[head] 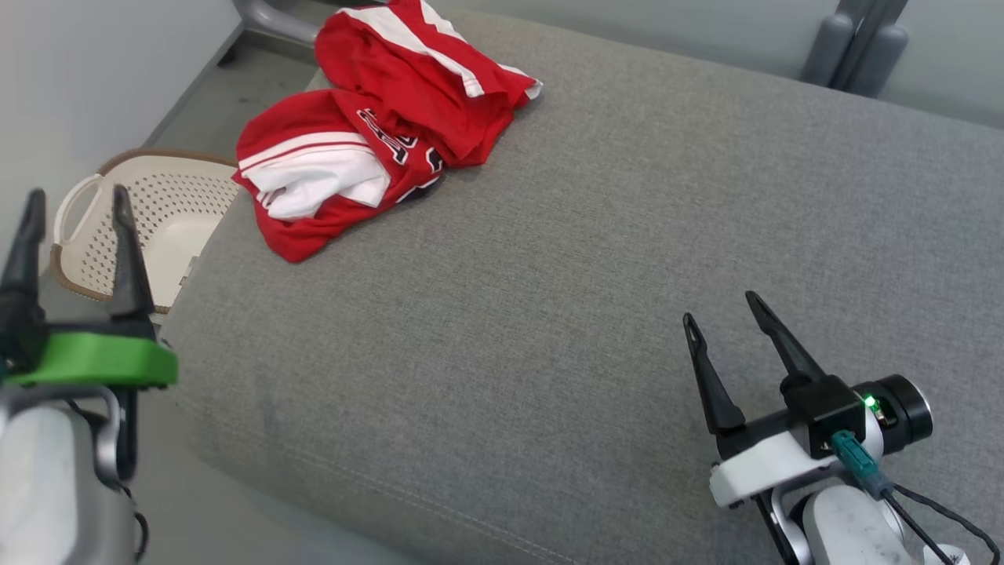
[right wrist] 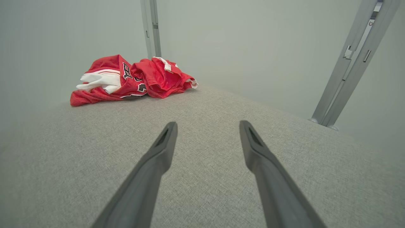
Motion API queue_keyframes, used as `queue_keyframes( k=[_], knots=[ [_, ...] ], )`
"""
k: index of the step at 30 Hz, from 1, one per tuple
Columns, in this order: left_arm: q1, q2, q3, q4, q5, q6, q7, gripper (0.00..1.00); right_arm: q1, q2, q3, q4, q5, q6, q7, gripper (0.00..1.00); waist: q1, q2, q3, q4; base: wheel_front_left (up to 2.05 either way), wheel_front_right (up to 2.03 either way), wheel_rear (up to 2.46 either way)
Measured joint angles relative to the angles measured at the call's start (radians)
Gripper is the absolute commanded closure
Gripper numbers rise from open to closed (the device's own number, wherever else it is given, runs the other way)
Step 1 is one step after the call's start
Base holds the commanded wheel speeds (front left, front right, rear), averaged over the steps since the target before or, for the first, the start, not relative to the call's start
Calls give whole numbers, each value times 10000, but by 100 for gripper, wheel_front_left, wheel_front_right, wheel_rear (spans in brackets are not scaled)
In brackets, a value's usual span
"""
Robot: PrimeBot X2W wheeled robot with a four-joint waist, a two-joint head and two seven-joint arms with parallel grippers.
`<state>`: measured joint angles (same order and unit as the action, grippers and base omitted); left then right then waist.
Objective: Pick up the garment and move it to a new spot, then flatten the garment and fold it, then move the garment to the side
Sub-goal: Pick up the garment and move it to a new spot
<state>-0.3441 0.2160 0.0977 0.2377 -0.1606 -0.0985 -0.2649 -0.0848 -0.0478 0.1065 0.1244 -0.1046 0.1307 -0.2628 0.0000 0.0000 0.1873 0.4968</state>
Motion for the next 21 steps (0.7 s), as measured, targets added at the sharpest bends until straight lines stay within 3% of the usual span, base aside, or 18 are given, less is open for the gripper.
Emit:
queue_keyframes(
  k=[5, 12, 21],
  knots=[
    [-1988, 1281, -652, 1768, 627, -205, 508, 0, -453, 2, -15, -77, -464, 2, 0, 0, 0, 0, 639, -402, 0, 0, 0],
    [-4069, 1143, -604, 4617, -903, -291, 1586, 0, -642, -6, -224, -261, -1016, 2, 0, 0, 1, 0, 1613, -1105, 0, 0, 0],
    [-5072, 901, -2180, 6587, -2681, -307, 2846, 0, -815, -10, -500, -723, -1283, 2, 0, 0, 1, 0, 2878, -1907, 0, 0, 0]
  ],
)
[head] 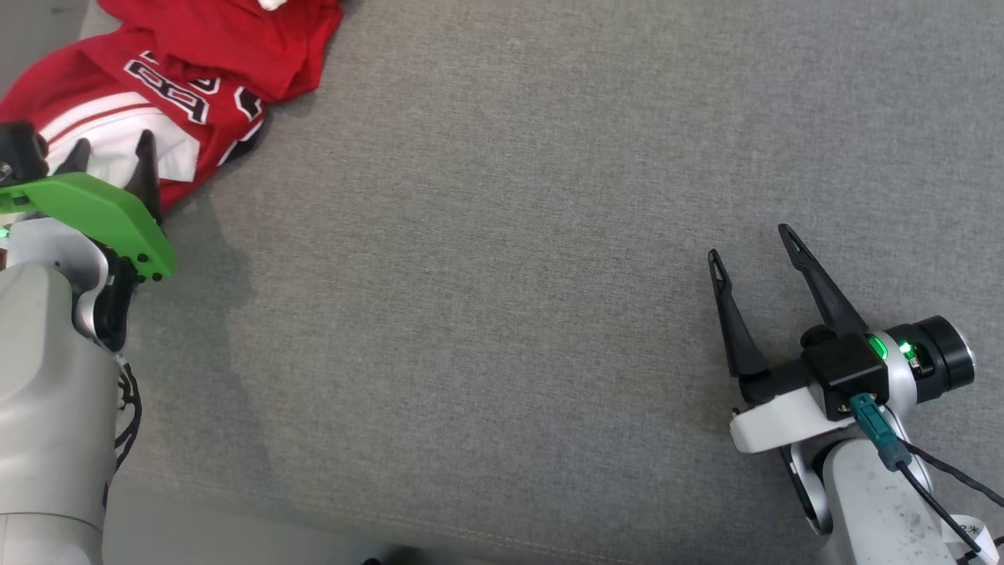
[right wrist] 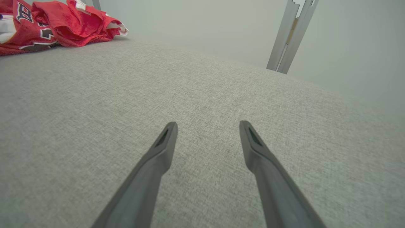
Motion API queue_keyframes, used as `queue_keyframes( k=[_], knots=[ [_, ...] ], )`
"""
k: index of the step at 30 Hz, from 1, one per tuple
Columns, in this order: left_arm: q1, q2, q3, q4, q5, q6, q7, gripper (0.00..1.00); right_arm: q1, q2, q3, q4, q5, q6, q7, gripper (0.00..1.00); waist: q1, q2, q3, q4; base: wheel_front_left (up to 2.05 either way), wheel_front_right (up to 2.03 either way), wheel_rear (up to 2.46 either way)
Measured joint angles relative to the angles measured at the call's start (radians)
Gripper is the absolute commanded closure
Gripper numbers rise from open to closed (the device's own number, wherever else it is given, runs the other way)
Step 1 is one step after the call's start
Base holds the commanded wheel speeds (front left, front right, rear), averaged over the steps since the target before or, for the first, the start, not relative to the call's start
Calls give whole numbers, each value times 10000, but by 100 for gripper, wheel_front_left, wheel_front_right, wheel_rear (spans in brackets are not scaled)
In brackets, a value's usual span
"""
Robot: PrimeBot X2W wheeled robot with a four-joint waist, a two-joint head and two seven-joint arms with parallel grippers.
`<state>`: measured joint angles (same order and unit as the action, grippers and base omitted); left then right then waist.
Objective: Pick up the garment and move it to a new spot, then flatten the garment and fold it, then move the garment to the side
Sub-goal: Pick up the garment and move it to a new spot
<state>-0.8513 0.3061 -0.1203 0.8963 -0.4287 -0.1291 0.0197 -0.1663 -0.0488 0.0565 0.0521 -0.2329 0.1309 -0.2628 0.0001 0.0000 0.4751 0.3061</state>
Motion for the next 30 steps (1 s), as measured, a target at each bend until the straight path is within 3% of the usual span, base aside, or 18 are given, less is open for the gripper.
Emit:
queue_keyframes(
  k=[6, 7, 9, 16, 20, 30],
  knots=[
    [-227, 374, -803, 541, -884, 0, 594, 0, -139, 8, 35, -138, 107, 2, -4, 0, 0, 0, 575, -420, 0, 0, 0],
    [-259, 443, -922, 606, -1003, -2, 629, 9, -186, 19, 38, -161, 144, 2, -6, 0, 0, 0, 637, -492, 0, 0, 0],
    [-321, 573, -1076, 706, -1143, 0, 571, 100, -255, 19, 59, -180, 221, 4, -27, 0, 0, 0, 714, -609, 0, 0, 0],
    [-431, 1070, -1555, 947, -1233, -2, -146, 100, -356, 12, 207, 75, 617, 4, -27, 0, 1, 0, 466, -834, 0, 0, 0],
    [-565, 1632, -1793, 863, -1221, -13, -362, 100, -356, -4, 324, 270, 1089, 4, -21, 0, 1, 0, -72, -917, 0, 0, 0],
    [-1033, 3020, -3066, -945, -1170, -15, -150, 100, 381, 0, 297, 725, 2278, 4, -15, 0, 0, 0, -2016, -1247, 0, 0, 0]
  ],
)
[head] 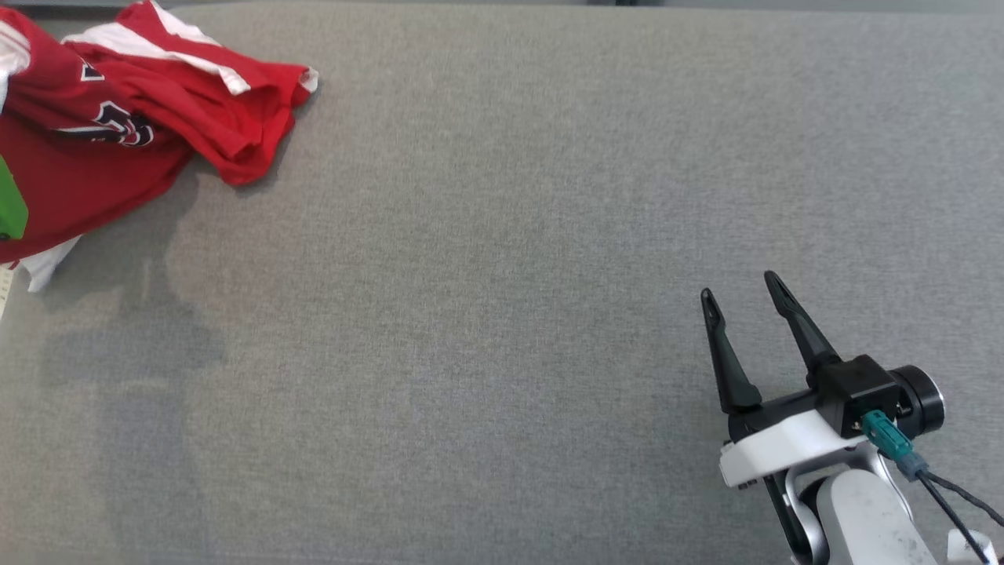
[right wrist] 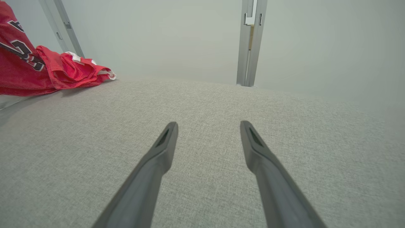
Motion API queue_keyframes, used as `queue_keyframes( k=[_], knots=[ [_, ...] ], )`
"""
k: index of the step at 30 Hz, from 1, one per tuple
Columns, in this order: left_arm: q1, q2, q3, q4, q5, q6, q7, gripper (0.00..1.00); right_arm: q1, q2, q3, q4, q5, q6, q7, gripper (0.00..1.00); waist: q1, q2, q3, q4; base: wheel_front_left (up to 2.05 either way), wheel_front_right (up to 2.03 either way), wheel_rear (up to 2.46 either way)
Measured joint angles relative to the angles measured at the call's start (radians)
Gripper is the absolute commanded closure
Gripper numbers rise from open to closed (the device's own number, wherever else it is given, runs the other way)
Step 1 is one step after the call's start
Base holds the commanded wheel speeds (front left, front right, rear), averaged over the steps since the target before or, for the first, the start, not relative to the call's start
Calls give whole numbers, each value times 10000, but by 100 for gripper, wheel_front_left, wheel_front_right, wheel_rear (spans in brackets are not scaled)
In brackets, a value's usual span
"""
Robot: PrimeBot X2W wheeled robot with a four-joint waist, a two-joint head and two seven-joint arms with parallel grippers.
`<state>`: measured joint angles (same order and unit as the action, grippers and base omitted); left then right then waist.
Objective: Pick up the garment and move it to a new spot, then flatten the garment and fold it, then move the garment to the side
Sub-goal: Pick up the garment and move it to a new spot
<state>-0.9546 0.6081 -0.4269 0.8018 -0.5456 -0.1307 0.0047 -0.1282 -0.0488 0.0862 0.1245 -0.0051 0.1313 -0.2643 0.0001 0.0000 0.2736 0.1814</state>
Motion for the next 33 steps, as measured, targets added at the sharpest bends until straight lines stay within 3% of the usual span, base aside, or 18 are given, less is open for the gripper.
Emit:
queue_keyframes(
  k=[4, 9, 18, 25, 33],
  knots=[
    [-171, 146, -500, -1177, -194, 0, 322, 100, 441, -10, -280, 46, 242, 0, 0, 0, 0, 0, -819, -231, 0, 0, 0],
    [-359, -65, -1099, -2698, -702, 0, 805, 100, 725, -6, -560, 31, 491, 0, 0, 0, -1, 0, -1589, -701, 0, 0, 0],
    [-958, -1404, -1513, -4353, -1269, 94, 1177, 100, 820, -8, -662, 4, 671, 0, 0, 0, -1, 0, -2078, -2082, 0, 0, 0],
    [-909, -2186, -1580, -4286, -1459, 606, 1101, 100, 609, -10, -589, -52, 936, 0, 0, 0, -1, 1, -1803, -2986, 0, 0, 0],
    [1654, -2746, -1864, -2637, -1814, 961, -42, 100, 163, -6, -464, -107, 1122, 0, 0, 0, 0, 0, -887, -3384, 0, 0, 0]
  ],
)
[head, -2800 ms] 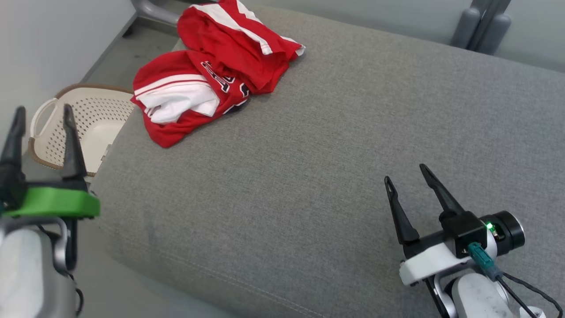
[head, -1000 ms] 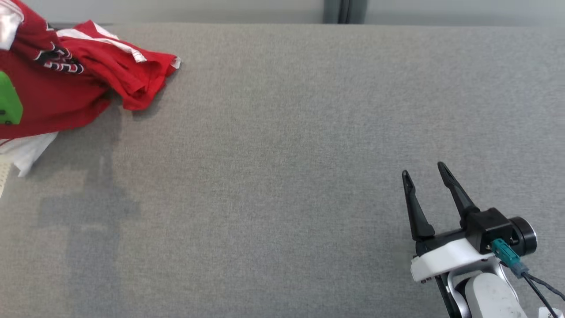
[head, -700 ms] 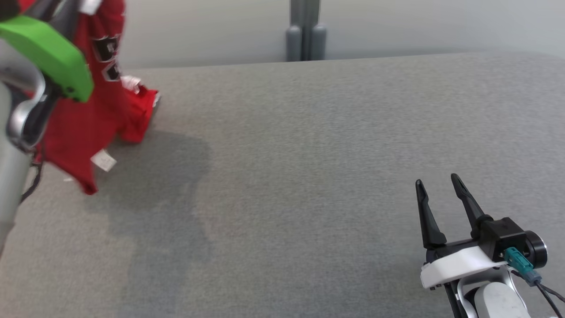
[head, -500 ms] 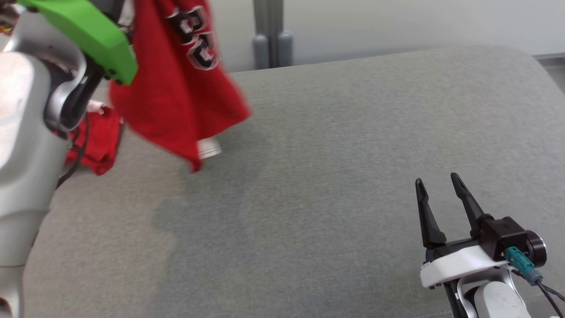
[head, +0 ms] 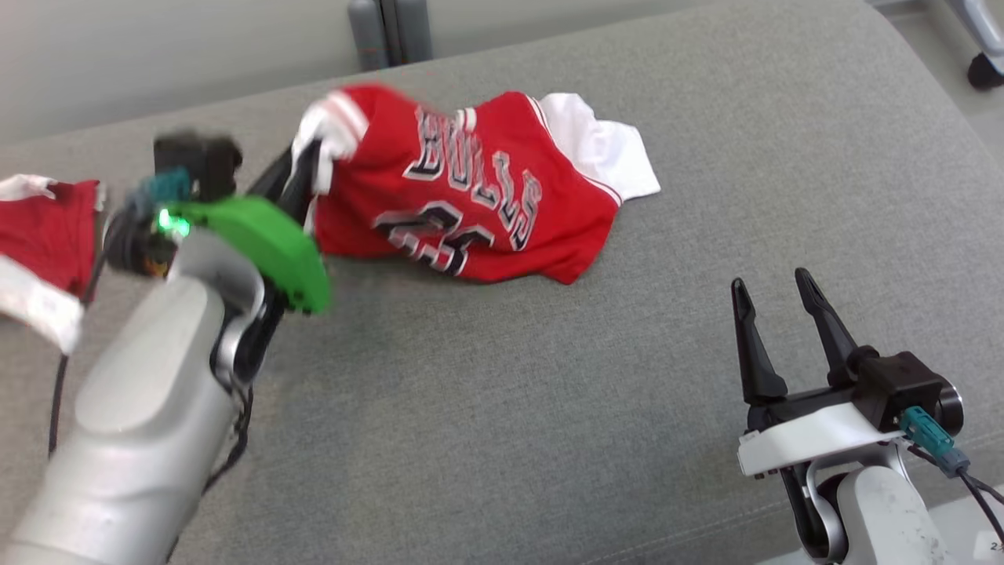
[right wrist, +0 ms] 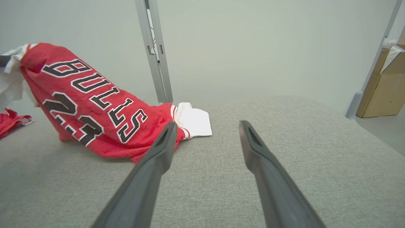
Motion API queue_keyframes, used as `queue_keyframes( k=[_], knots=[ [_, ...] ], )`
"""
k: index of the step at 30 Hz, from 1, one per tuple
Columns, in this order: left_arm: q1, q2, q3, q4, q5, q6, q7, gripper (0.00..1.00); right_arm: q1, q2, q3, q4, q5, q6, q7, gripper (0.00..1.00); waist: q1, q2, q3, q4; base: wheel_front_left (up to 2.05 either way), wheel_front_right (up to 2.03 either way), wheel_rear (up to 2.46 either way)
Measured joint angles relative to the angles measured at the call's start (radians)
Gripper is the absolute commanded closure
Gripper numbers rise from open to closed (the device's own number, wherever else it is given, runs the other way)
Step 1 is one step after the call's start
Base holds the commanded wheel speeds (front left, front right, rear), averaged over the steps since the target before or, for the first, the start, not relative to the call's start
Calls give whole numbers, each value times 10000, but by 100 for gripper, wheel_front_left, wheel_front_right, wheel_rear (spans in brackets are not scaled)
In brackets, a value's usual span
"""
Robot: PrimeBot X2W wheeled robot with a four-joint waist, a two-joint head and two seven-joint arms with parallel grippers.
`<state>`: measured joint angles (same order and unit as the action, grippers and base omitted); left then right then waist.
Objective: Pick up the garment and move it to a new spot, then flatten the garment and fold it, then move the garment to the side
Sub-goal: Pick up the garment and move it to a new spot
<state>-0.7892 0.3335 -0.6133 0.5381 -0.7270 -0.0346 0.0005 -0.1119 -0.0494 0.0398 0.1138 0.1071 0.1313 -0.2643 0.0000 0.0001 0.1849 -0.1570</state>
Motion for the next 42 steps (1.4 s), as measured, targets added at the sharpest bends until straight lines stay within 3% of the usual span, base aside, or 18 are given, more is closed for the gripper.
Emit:
queue_keyframes(
  k=[10, 11, 12, 13, 14, 19, 28, 36, 42],
  knots=[
    [1297, -35, 299, 2397, -75, 261, -1987, 100, -175, -2, -61, -2, -98, 0, 0, 0, 0, 0, 738, -201, 0, 0, 0],
    [1321, -48, 328, 2545, -63, 263, -2115, 96, -174, -4, -61, -2, -138, 0, 0, 0, 0, 0, 749, -169, 0, 0, 0],
    [1340, -75, 357, 2671, -56, 263, -2234, 69, -174, -2, -56, 8, -157, 0, 0, 0, 0, 0, 748, -129, 0, 0, 0],
    [1347, -109, 380, 2752, -12, 261, -2351, 20, -174, 0, -52, 25, -178, 0, 0, 0, 0, 0, 734, -80, 0, 0, 0],
    [1347, -136, 395, 2786, 25, 255, -2424, 0, -173, -2, -52, 33, -207, 0, 0, 0, 0, 0, 715, -39, 0, 0, 0],
    [1445, -305, 635, 2648, 447, 198, -2587, 0, -150, 2, -50, 65, -309, 0, 0, 0, 0, 0, 462, 200, 0, 0, 0],
    [3314, -391, 2199, 46, 1845, 267, -2646, 0, 61, 4, -481, 226, -512, 0, 0, 0, 0, 0, -403, 591, 0, 0, 0],
    [6088, -1310, 3785, -1592, 2589, 299, -2644, 0, 551, 0, -543, 345, -667, 0, 0, 0, 0, 0, -1368, 962, 0, 0, 0],
    [7231, -1862, 4638, -2418, 3526, 349, -2646, 0, 735, 0, -362, 416, -614, 0, 0, 0, 0, 0, -1785, 1258, 0, 0, 0]
  ],
)
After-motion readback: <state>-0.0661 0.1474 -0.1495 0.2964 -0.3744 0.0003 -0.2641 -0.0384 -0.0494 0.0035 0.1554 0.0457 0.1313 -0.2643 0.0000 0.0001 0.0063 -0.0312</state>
